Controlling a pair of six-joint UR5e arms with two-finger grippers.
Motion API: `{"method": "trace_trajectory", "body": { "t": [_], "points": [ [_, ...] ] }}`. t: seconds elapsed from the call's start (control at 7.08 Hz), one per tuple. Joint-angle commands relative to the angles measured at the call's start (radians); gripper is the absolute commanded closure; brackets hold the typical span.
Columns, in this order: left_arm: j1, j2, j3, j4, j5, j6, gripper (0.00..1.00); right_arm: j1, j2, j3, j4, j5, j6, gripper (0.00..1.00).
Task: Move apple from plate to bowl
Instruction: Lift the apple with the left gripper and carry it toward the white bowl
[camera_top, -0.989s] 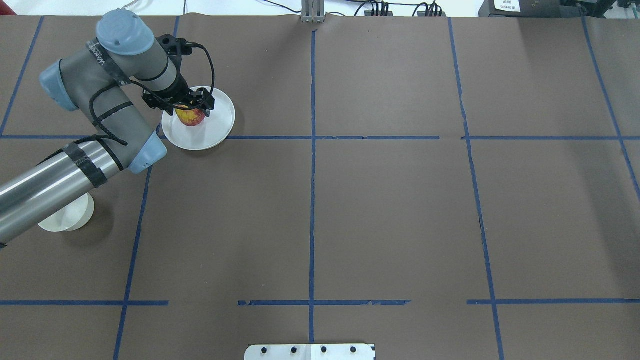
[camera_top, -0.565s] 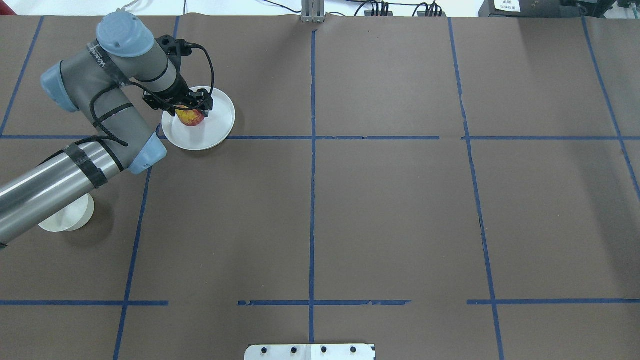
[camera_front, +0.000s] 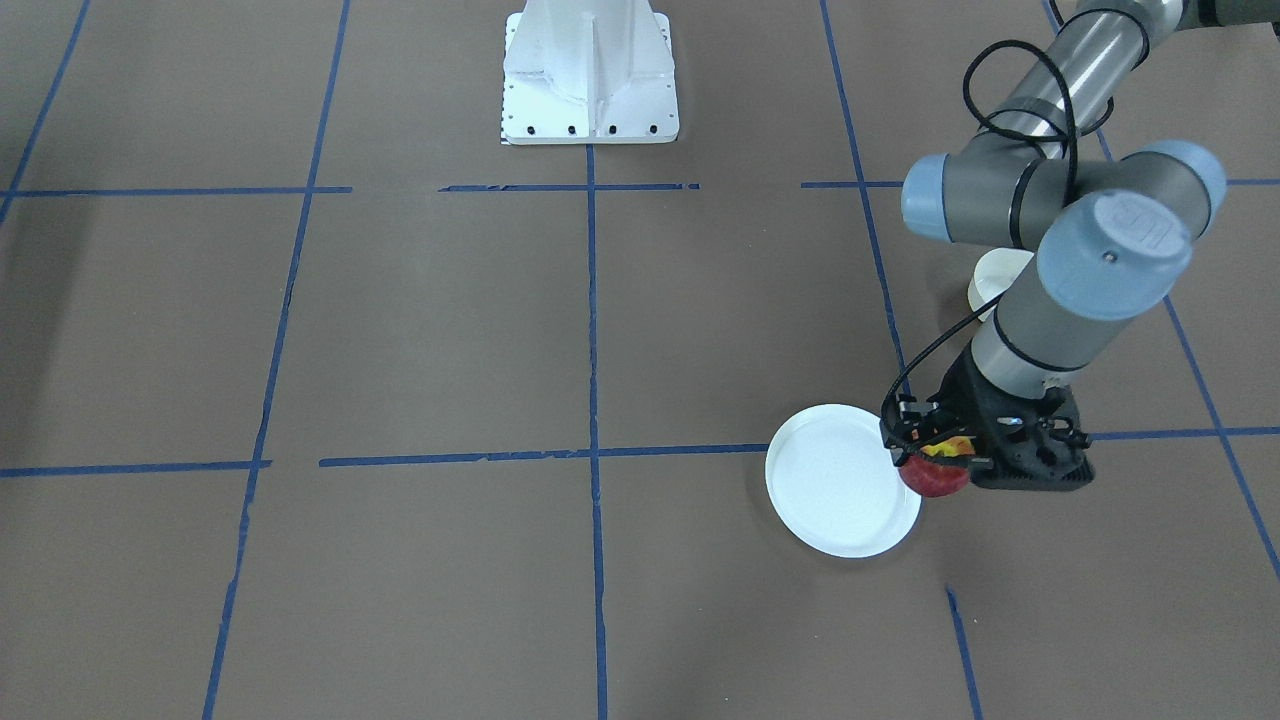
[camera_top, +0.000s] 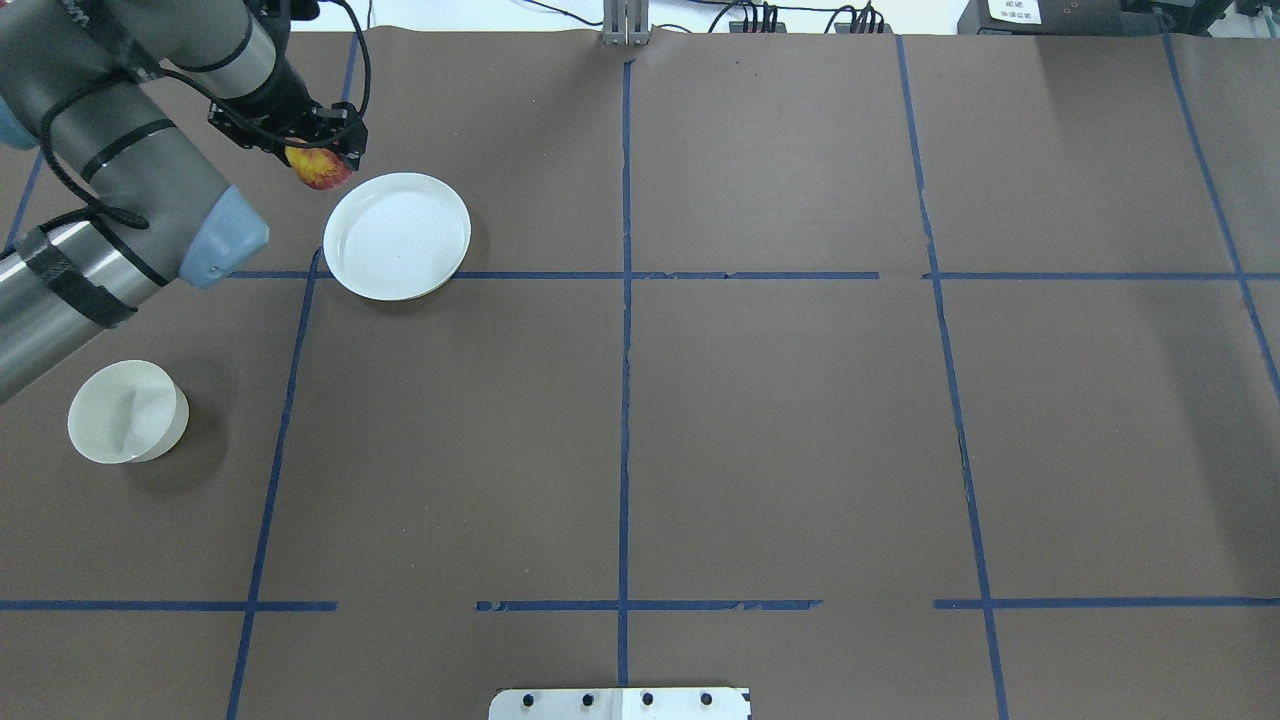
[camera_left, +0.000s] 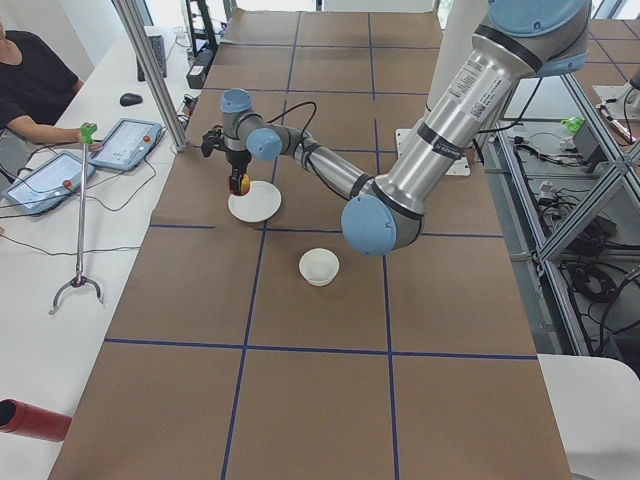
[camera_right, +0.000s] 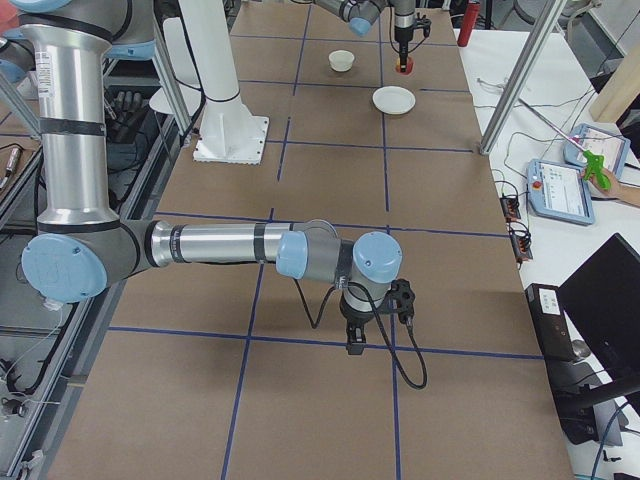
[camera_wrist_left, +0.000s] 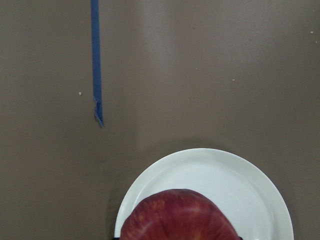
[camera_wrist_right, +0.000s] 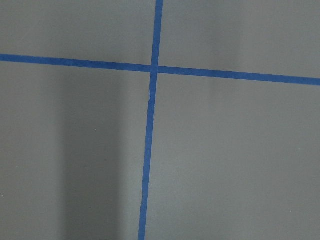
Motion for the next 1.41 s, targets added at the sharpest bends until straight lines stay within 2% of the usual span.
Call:
{"method": "trace_trajectory", "body": {
  "t": [0.0,0.14,0.28,0.42,0.57,0.99,1.27],
  "points": [
    [-0.022,0.241,-0.309,0.040,-0.006,0.025,1.00,0.000,0.000,0.000,0.001,0.000,0.000,0.00],
    [-0.025,0.342,-0.383,0.030,-0.006,0.059,1.00,0.000,0.000,0.000,-0.001,0.000,0.000,0.00],
    [-0.025,0.457,-0.405,-0.086,-0.007,0.051,1.00,0.000,0.000,0.000,0.001,0.000,0.000,0.00],
    [-0.025,0.578,-0.393,-0.265,-0.009,0.045,1.00,0.000,-0.002,0.000,0.001,0.000,0.000,0.00],
    [-0.025,0.626,-0.379,-0.327,-0.009,0.044,1.00,0.000,-0.002,0.000,0.001,0.000,0.000,0.00],
    [-0.016,0.642,-0.348,-0.334,-0.007,-0.060,1.00,0.000,0.000,0.000,0.001,0.000,0.000,0.00],
    [0.030,0.694,-0.318,-0.462,-0.006,-0.140,1.00,0.000,0.000,0.000,0.001,0.000,0.000,0.00]
  ]
}}
